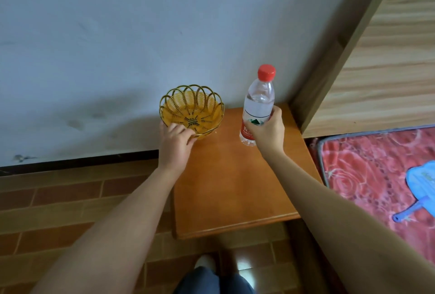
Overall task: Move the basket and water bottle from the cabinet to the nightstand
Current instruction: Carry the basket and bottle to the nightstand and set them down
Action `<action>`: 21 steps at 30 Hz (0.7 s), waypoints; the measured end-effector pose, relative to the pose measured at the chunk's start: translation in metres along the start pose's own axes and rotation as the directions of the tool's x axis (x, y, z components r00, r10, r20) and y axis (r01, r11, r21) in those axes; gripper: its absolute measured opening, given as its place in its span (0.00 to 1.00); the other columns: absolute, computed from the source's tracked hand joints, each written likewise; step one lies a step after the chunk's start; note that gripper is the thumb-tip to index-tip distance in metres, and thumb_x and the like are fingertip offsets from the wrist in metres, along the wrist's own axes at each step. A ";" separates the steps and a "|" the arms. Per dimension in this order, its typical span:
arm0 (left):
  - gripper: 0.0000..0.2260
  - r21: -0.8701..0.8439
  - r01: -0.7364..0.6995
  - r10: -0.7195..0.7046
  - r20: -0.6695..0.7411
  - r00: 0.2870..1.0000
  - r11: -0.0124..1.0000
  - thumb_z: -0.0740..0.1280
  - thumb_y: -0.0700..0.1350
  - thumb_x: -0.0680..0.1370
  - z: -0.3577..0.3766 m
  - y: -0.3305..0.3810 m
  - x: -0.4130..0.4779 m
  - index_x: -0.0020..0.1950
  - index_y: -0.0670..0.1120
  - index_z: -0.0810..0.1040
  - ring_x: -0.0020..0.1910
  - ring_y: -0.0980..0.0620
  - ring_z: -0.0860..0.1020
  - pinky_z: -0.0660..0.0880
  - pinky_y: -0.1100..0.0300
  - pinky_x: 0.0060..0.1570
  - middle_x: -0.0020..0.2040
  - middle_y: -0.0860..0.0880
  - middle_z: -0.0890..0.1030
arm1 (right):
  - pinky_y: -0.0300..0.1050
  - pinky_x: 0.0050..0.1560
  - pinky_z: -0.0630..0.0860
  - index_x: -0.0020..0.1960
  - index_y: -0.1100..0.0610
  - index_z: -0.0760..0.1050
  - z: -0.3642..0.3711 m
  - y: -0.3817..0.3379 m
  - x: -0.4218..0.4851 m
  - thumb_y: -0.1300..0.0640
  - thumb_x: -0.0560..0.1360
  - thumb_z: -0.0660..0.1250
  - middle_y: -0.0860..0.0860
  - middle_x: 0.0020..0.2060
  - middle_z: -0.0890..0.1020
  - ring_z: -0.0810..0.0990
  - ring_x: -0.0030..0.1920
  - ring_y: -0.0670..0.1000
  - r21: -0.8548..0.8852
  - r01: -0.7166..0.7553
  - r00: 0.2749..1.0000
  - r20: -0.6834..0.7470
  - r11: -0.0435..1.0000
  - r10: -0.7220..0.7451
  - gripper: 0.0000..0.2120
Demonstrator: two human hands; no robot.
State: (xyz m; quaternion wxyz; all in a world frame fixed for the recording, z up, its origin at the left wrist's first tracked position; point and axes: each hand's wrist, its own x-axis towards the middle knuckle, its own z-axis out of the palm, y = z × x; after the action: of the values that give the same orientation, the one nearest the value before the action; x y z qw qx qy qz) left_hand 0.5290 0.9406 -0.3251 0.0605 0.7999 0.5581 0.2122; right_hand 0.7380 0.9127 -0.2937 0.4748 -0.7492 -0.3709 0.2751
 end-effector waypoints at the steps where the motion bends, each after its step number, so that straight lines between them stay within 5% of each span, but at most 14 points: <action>1: 0.05 -0.005 0.000 0.000 0.003 1.000 1.000 0.74 0.40 0.68 0.009 -0.004 0.003 0.42 0.42 0.82 0.45 0.43 0.77 0.66 0.36 0.61 0.39 0.45 0.82 | 0.42 0.48 0.73 0.60 0.58 0.65 0.009 0.007 0.005 0.56 0.66 0.74 0.49 0.50 0.74 0.74 0.49 0.47 -0.009 0.002 1.000 0.003 1.000 -0.002 0.28; 21: 0.05 -0.034 0.018 -0.016 0.071 0.997 0.999 0.75 0.39 0.67 0.075 -0.044 0.022 0.40 0.42 0.81 0.43 0.43 0.79 0.66 0.35 0.62 0.37 0.46 0.81 | 0.37 0.38 0.72 0.61 0.59 0.63 0.088 0.042 0.062 0.58 0.68 0.73 0.49 0.48 0.73 0.74 0.47 0.50 -0.065 -0.012 0.999 0.031 0.998 0.014 0.27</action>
State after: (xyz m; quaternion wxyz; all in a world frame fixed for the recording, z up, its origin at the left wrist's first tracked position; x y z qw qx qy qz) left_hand 0.5275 0.9880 -0.4010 0.0957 0.8010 0.5586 0.1929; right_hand 0.7186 0.9960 -0.3705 0.4427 -0.7622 -0.3822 0.2776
